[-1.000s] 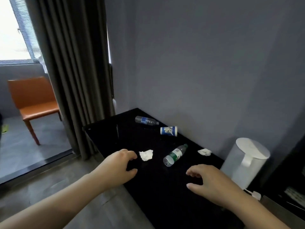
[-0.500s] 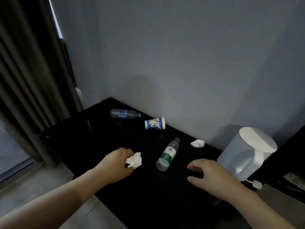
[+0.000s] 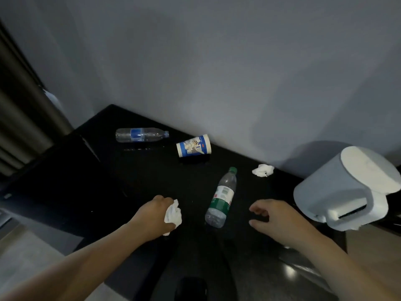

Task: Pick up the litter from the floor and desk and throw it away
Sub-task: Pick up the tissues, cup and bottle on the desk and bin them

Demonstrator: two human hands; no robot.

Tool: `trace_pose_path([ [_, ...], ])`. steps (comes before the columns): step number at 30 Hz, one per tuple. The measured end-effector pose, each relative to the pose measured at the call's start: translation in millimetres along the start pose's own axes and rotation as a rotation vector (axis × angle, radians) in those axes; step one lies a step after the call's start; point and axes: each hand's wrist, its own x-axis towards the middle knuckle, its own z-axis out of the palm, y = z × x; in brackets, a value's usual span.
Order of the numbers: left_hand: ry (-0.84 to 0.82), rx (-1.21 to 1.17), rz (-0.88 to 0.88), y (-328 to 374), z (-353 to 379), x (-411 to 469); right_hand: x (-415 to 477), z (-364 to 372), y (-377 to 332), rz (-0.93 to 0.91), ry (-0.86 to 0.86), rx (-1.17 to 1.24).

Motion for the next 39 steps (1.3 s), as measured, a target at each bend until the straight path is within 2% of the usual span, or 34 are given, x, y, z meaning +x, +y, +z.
trace_pose_path([
  [9, -0.212, 0.047, 0.034, -45.1, 40.6, 69.8, 20.0, 32.9, -13.7, 0.187, -0.049, 0.057],
  [14, -0.309, 0.145, 0.072, -55.5, 57.5, 90.4, 34.5, 40.2, -23.9, 0.237, -0.01, 0.087],
  [17, -0.345, 0.094, 0.08, -51.0, 59.1, 104.9, 41.0, 39.8, -25.4, 0.253, 0.004, 0.104],
  [19, -0.307, 0.06, 0.08, -45.5, 53.9, 116.6, 41.8, 39.5, -23.7, 0.265, 0.008, 0.129],
  [23, -0.128, -0.054, 0.114, -19.5, 24.5, 146.9, 36.3, 37.5, -11.0, 0.301, 0.044, 0.194],
  [30, 0.123, -0.235, 0.317, 82.5, -24.3, 203.2, 21.2, 29.7, 32.1, 0.386, 0.063, 0.251],
  [35, 0.167, -0.243, 0.364, 159.9, -10.0, 247.4, 12.7, 25.5, 73.3, 0.432, 0.06, 0.19],
  [39, 0.115, -0.208, 0.377, 204.4, 21.8, 276.8, 8.0, 25.9, 102.8, 0.46, 0.068, 0.117],
])
